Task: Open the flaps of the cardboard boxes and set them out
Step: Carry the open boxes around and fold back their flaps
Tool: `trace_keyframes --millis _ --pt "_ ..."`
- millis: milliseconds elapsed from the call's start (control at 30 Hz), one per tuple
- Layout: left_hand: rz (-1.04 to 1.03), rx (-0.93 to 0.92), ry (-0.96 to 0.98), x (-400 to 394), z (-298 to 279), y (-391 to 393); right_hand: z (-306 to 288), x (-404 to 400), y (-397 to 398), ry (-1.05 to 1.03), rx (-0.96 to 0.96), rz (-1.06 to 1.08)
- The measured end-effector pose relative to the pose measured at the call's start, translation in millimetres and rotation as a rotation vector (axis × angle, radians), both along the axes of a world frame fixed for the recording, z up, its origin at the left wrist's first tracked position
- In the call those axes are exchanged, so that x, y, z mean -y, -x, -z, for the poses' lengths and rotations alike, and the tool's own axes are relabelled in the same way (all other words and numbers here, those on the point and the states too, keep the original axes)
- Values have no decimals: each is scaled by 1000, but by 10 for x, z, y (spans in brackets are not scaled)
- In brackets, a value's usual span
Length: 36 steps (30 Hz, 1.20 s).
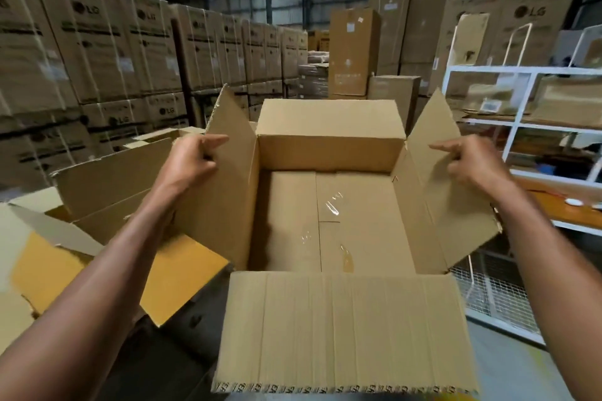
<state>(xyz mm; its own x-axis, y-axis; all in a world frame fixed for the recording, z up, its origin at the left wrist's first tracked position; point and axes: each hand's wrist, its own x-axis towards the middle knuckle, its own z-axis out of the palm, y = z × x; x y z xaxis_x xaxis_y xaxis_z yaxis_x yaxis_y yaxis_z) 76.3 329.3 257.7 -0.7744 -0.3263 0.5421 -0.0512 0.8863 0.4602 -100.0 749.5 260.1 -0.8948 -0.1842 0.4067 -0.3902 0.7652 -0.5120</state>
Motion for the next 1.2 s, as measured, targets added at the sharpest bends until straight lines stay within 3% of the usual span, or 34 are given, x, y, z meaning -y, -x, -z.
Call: trace_keyframes --millis 300,600,867,1200 --pt "-135 -86 58 637 -756 586 -652 858 1069 58 -82 -86" --pt "-363 -187 23 1130 -1301 1026 -1214 1765 2277 99 -157 -355" --pt "-583 -303 -8 1464 -1441 1187 -1558 2859 3080 130 -197 -535" --pt "-865 -287 -21 1971 -1364 872 -1447 4496 3655 176 -91 -894"
